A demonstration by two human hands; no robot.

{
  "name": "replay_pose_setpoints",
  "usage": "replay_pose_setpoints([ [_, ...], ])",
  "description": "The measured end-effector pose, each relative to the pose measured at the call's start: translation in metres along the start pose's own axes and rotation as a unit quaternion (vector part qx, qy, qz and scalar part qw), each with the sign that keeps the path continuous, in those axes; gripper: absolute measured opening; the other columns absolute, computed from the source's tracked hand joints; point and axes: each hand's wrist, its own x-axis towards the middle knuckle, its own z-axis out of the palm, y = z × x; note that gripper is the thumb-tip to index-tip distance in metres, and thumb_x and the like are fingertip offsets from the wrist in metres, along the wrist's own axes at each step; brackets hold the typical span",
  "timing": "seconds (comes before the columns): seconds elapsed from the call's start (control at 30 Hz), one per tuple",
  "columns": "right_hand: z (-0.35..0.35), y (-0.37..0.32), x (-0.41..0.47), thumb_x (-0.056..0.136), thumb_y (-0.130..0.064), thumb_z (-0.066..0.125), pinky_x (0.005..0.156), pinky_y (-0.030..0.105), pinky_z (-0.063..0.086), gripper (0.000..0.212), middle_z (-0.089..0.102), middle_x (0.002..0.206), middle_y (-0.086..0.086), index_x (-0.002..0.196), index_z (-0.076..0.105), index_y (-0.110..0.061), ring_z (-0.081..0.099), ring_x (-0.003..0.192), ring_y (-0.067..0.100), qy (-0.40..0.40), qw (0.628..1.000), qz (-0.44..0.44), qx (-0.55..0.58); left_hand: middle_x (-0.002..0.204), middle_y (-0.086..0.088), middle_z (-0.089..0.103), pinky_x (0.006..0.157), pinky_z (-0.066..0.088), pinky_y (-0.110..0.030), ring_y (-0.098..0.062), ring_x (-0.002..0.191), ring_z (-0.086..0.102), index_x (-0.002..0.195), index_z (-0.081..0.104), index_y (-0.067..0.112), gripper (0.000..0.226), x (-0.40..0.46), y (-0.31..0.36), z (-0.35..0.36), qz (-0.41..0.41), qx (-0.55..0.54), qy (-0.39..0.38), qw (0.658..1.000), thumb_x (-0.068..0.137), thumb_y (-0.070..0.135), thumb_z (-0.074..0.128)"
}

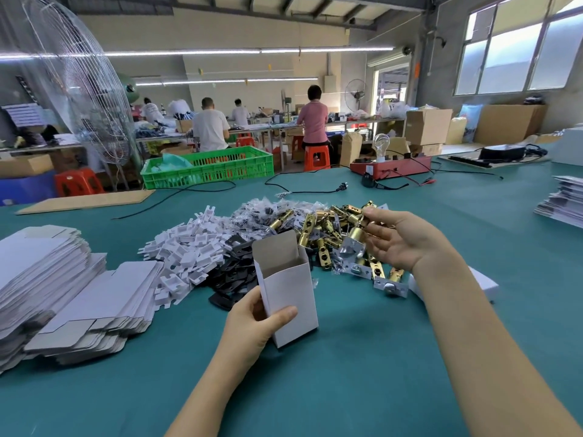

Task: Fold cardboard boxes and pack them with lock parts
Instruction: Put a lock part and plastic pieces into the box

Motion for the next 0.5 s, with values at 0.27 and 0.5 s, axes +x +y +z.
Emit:
replay_pose_setpoints([
  [0.27,0.044,-0.003,-0.023,0.064,-0.015,0.078,0.049,0.024,0.055,0.030,0.072,0.077,0.012,0.087,0.061,-0.007,0.069,0.064,0.021,-0.112,0.990,0.005,0.089,0.092,0.006,0.074,0.070,0.057,-0.028,-0.014,0.088,0.069,0.094,0.070,0.034,0.027,-0.006,-0.004,0.009,0.035,0.100,0.016,0.994,0.076,0.018,0.082],
  [0.5,0.070,0.010,-0.036,0.078,-0.007,0.077,0.050,0.020,0.053,0.029,0.073,0.067,0.006,0.094,0.053,-0.007,0.070,0.057,0.017,-0.038,0.968,-0.195,-0.152,0.089,0.007,0.073,0.077,0.055,-0.036,-0.017,0.086,0.068,0.091,0.068,0.030,0.022,-0.009,0.000,0.013,0.034,0.134,0.029,0.990,0.078,0.018,0.082],
])
